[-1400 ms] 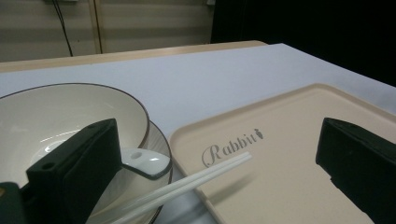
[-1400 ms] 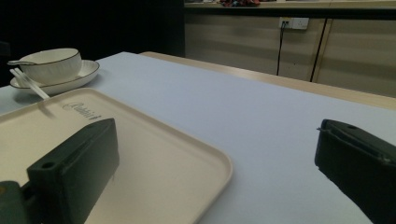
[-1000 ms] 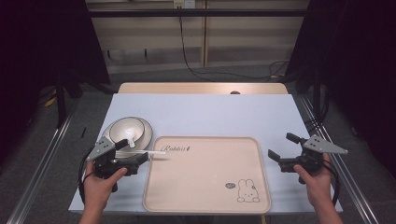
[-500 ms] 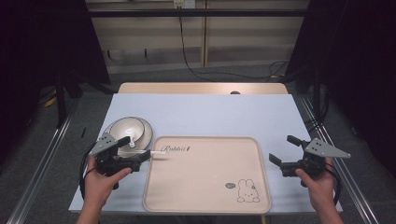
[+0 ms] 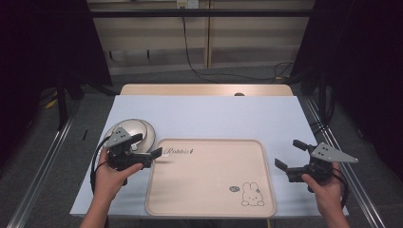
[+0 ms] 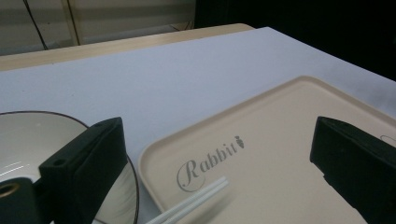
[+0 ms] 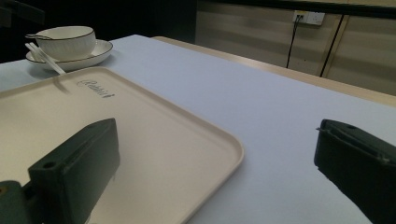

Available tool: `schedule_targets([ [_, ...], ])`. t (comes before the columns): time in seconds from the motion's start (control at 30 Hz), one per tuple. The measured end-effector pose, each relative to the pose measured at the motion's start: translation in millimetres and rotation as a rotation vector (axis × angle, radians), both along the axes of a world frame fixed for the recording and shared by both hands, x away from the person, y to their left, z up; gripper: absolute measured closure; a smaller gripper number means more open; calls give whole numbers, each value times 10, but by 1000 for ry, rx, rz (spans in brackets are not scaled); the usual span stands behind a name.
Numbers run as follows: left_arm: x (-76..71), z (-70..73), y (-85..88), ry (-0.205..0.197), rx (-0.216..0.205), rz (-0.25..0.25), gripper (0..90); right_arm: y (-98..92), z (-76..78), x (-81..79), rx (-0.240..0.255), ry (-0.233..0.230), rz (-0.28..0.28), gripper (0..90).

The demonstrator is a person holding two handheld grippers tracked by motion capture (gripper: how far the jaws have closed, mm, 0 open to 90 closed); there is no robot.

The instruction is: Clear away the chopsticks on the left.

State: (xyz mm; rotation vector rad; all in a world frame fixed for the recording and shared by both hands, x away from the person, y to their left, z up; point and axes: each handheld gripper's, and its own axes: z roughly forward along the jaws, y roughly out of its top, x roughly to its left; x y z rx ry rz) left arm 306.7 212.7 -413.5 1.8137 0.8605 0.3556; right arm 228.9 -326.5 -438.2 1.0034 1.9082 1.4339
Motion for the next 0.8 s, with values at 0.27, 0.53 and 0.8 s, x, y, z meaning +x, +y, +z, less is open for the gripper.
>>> schedule_targets([
  [0.27, 72, 13, -100, 20, 87, -51, 92, 1, 1, 8, 11, 6, 6, 0],
  [0.53, 128, 27, -132, 61, 192, -100, 143, 5, -3, 17, 12, 5, 11, 1],
  [0.8, 176, 29, -163, 81, 267, -125, 159, 2, -2, 16, 12, 6, 15, 1],
])
